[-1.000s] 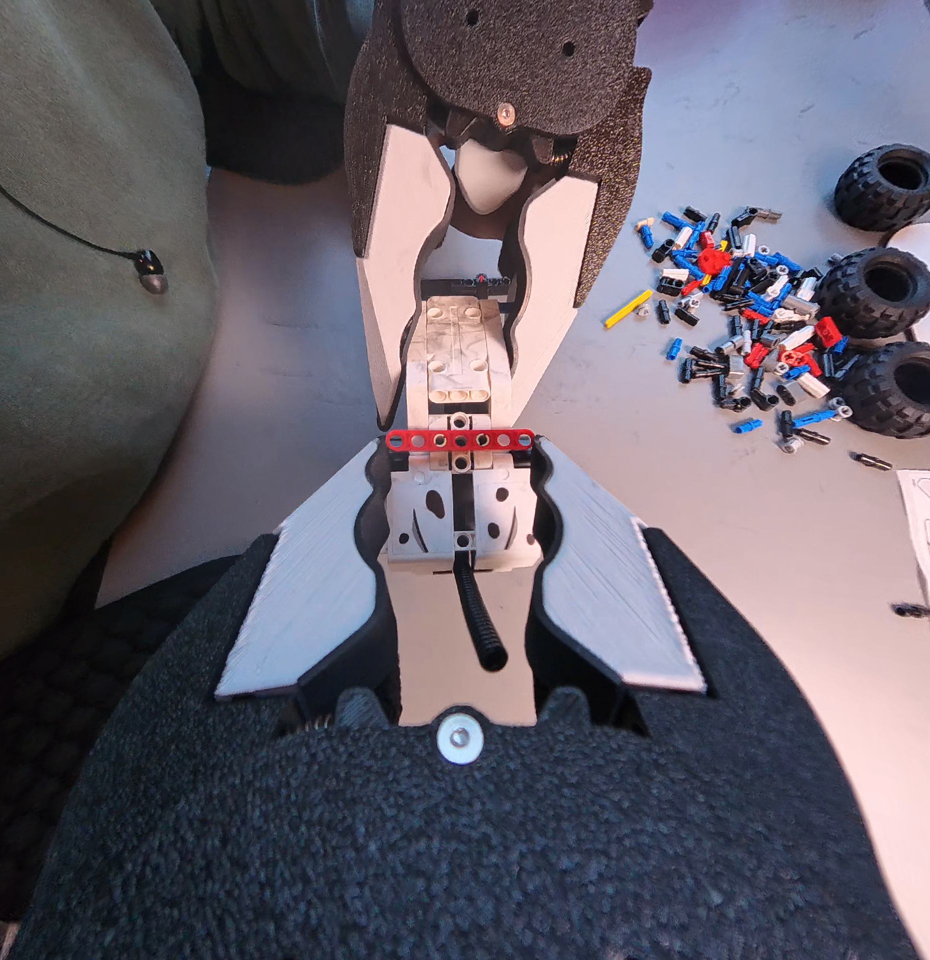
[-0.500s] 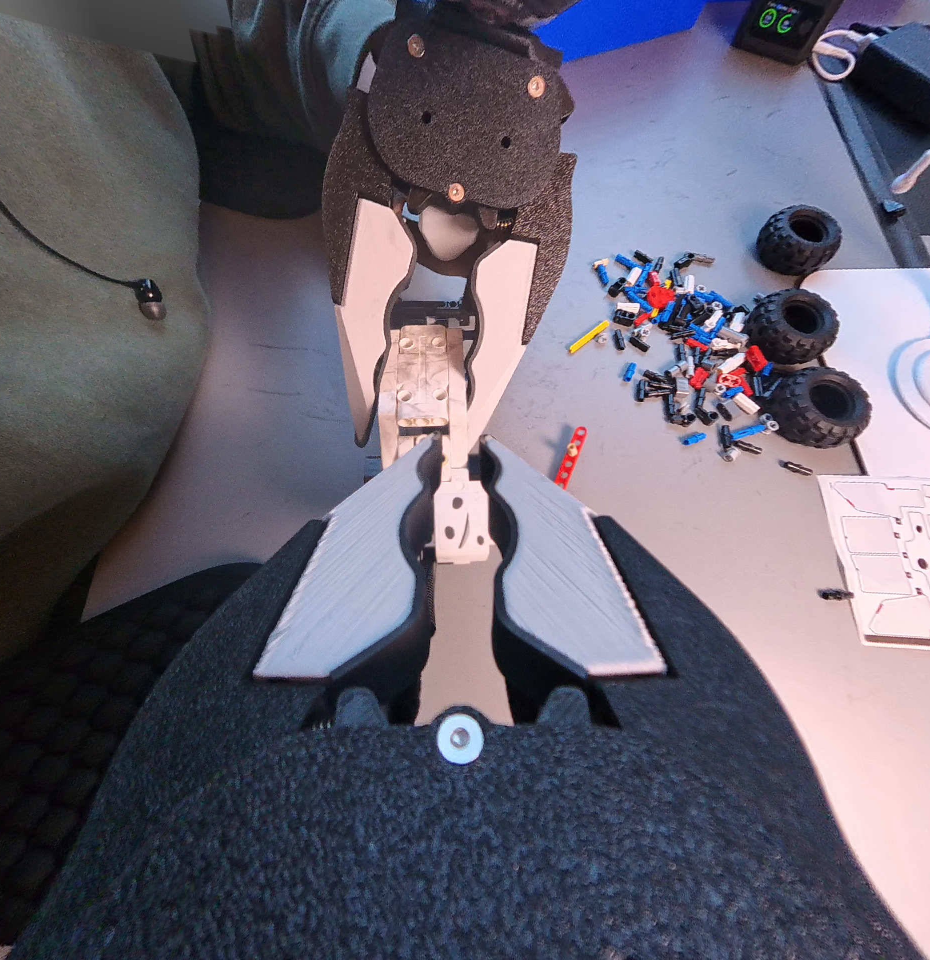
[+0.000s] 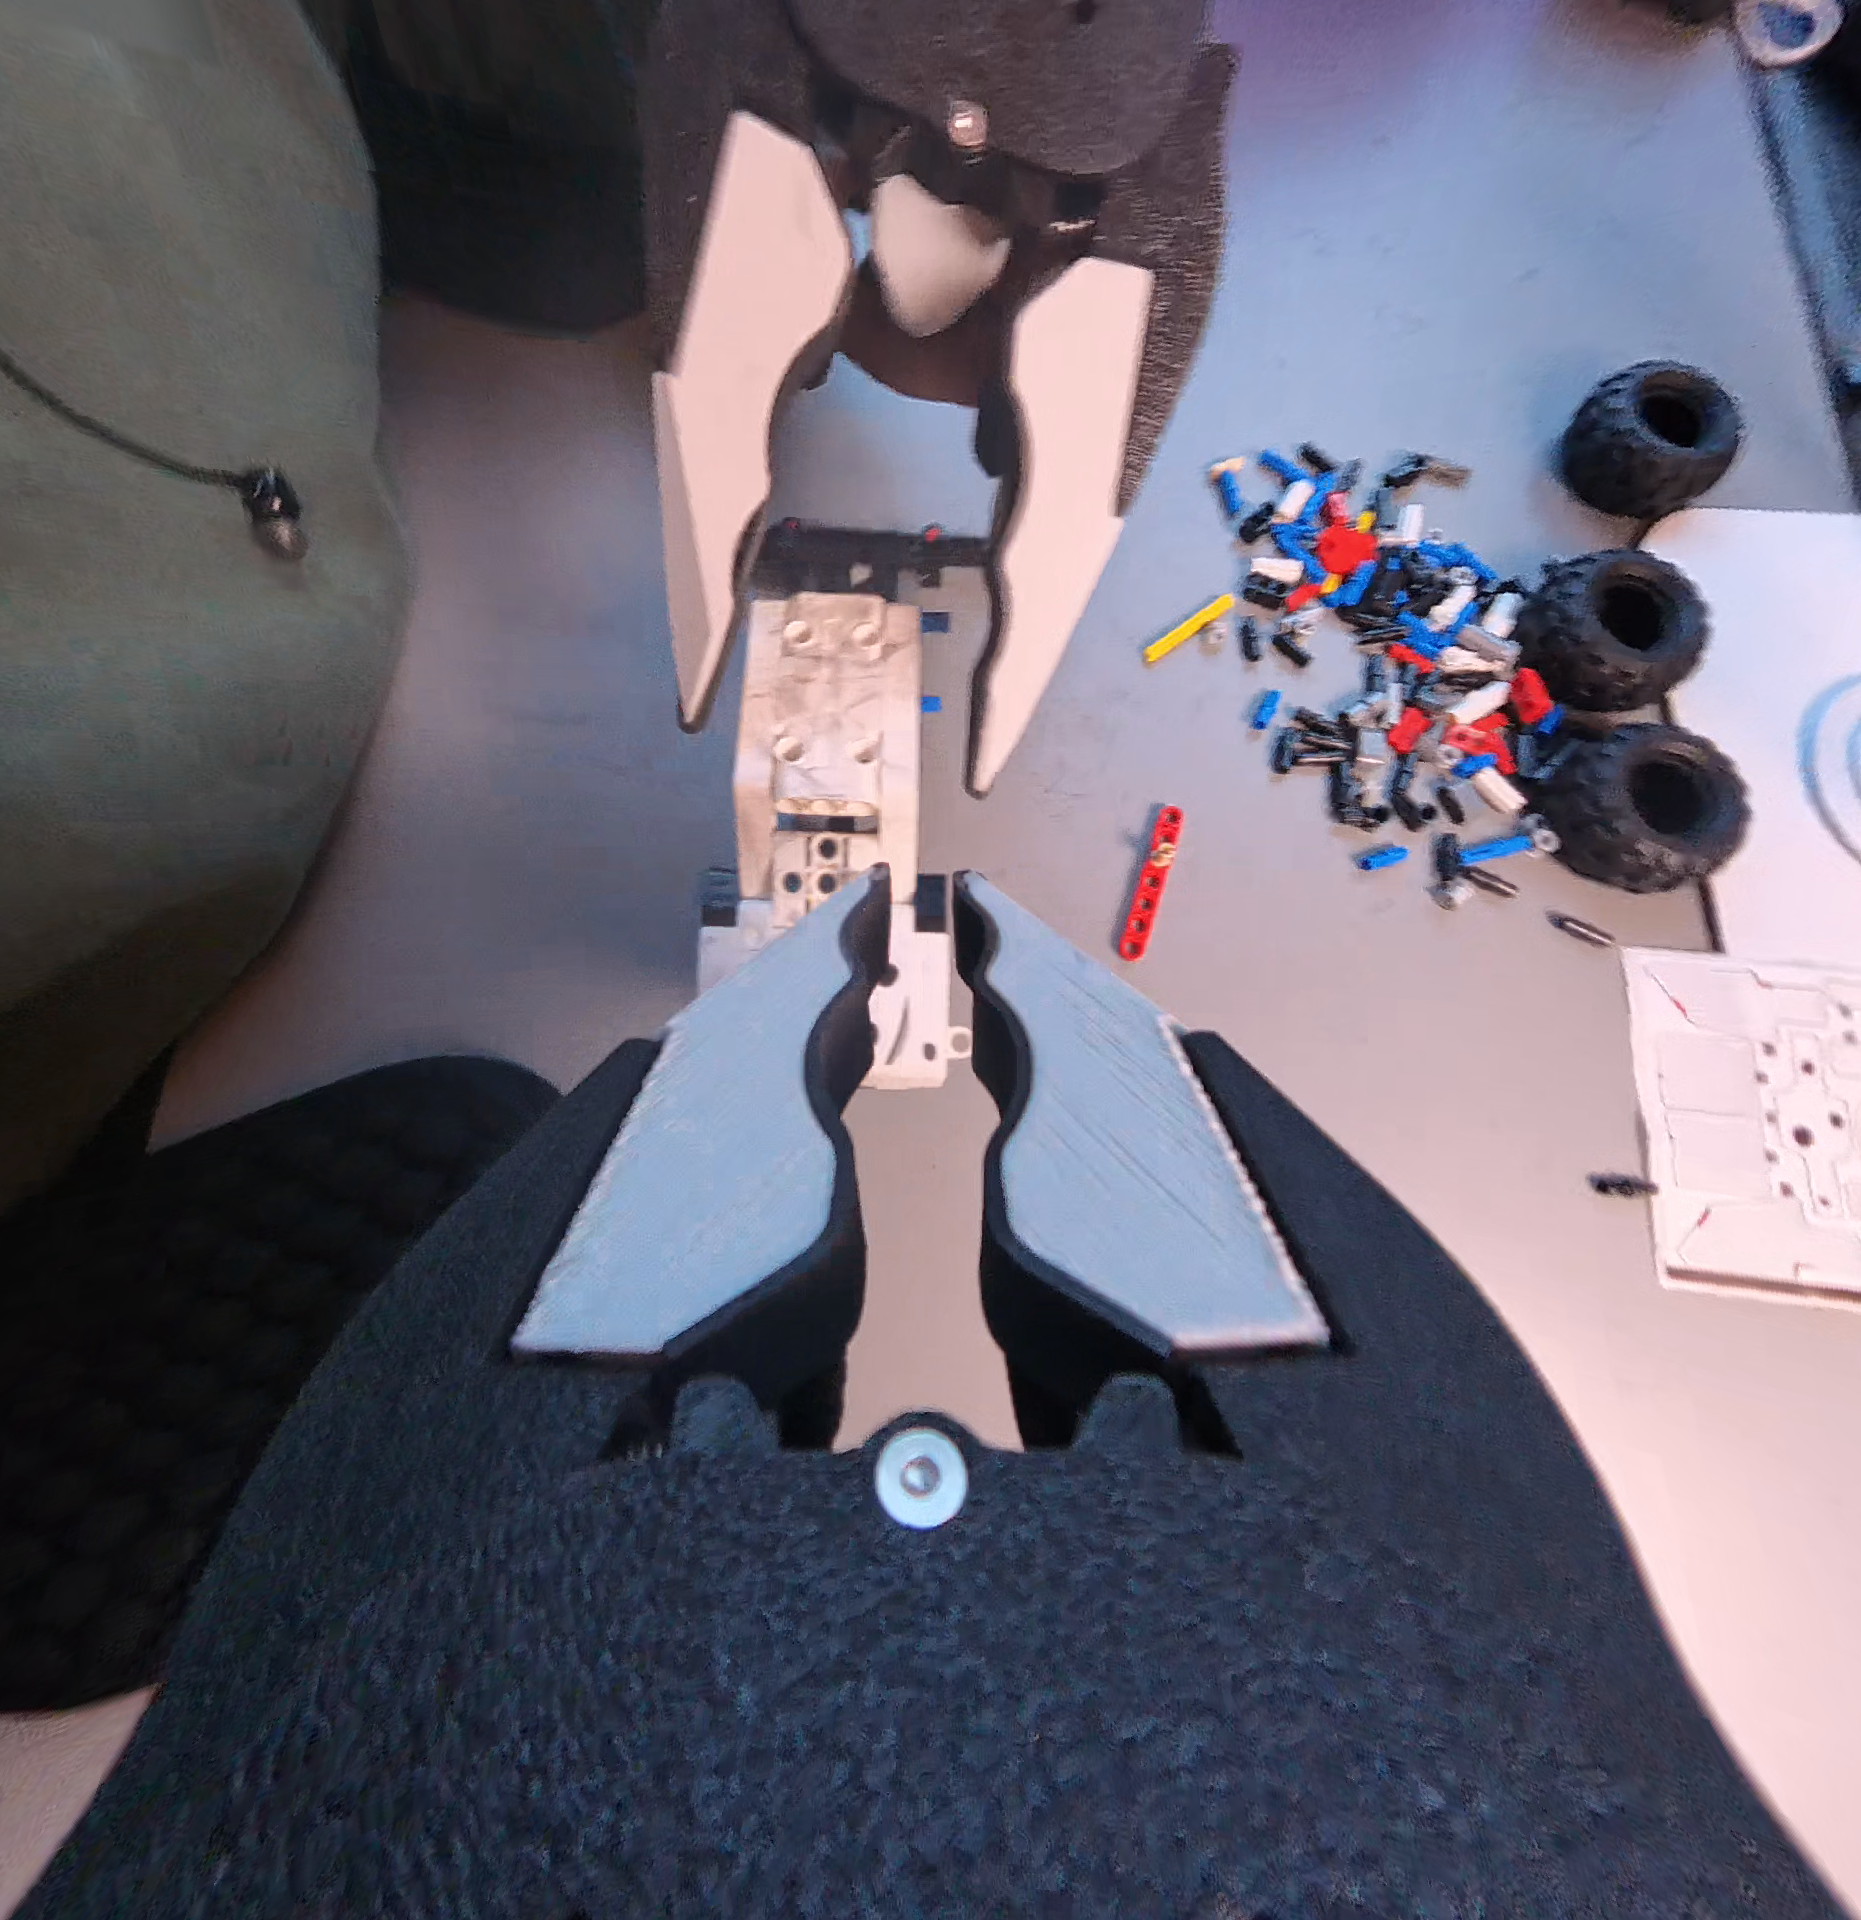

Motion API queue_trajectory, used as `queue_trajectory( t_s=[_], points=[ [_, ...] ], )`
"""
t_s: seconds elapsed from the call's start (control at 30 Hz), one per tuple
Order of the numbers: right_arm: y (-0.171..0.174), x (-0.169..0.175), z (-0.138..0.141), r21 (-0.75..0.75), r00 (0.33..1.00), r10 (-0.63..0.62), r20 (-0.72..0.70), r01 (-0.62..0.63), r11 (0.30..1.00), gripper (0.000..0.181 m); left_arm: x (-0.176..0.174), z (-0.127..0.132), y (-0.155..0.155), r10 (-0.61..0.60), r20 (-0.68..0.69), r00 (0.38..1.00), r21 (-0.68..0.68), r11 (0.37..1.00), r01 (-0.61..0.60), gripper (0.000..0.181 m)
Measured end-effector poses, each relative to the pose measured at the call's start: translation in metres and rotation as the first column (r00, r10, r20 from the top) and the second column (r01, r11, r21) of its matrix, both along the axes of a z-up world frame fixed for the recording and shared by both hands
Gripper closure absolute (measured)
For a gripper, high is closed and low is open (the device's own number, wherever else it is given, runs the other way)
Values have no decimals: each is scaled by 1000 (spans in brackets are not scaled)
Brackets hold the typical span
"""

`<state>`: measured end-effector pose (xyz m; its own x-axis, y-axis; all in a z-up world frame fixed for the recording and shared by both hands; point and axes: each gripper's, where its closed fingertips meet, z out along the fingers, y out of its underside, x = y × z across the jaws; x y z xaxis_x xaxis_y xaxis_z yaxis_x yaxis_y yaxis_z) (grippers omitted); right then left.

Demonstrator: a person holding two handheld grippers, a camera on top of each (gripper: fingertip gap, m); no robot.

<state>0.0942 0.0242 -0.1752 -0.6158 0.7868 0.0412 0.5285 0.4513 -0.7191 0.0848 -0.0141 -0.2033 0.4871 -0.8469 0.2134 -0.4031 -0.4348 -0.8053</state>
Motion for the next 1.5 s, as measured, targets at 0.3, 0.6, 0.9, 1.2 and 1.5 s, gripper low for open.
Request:
queue_trajectory(
  t_s=[0.3,0.6,0.9,1.2,1.5],
  points=[
    [-15,2,-31,180,965,145,218,-186,966,175,23,-20,13,58,-69,996,52,997,-55,117],
    [-19,0,-30,154,961,142,236,-182,971,176,25,-19,14,73,-57,996,61,996,-70,122],
    [-19,2,-28,151,964,157,213,-191,970,181,26,-20,13,83,-51,995,48,996,-80,123],
    [-1,8,10,168,990,86,115,-104,980,181,24,-21,11,73,-54,996,38,997,-71,123],
    [18,-1,28,159,1000,-6,-13,8,987,181,22,-20,10,82,-53,995,38,996,-80,122]
  ],
)
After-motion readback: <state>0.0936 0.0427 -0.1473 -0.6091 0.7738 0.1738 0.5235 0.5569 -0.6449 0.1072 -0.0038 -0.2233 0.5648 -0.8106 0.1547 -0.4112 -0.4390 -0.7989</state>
